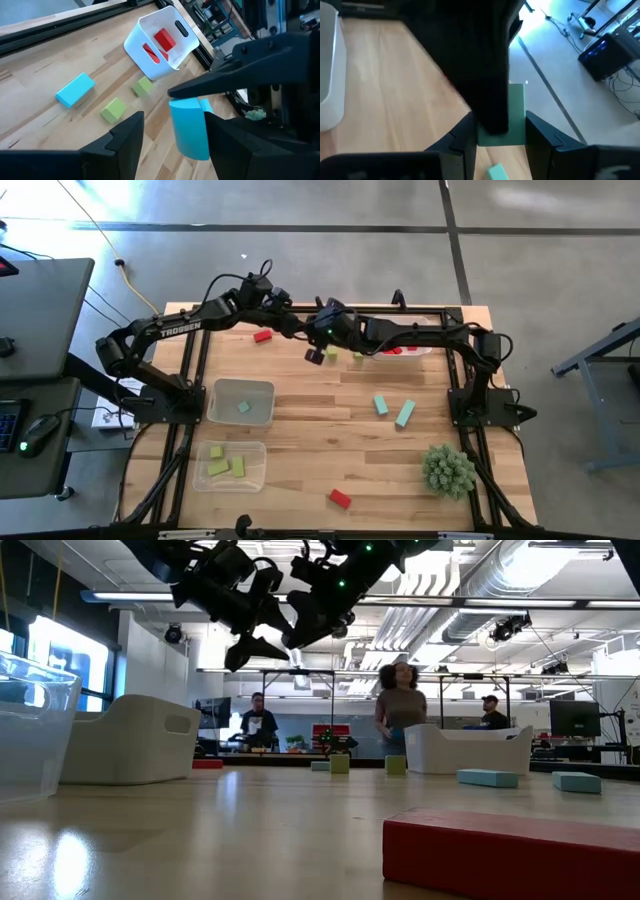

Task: Sort & place blocks by color
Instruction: Put the blue block into the gray bin

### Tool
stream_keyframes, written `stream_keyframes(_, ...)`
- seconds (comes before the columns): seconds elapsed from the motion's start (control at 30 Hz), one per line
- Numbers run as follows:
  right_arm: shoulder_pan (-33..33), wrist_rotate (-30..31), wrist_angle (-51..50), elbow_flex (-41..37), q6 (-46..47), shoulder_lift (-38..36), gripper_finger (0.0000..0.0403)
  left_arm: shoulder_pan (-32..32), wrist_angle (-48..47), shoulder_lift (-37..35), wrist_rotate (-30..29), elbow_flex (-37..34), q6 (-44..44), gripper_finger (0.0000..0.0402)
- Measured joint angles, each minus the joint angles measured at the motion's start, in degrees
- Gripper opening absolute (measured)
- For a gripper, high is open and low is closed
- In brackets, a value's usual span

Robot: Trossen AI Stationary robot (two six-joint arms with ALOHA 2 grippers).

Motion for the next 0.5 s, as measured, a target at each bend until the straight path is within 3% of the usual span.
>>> stream_keyframes(0.5, -0.20, 1.27, 0.30, 0.00, -1.29, 0.02, 0.0103, -0.26, 3.28, 0.42, 0.04, 0.00, 1.43, 0.0065)
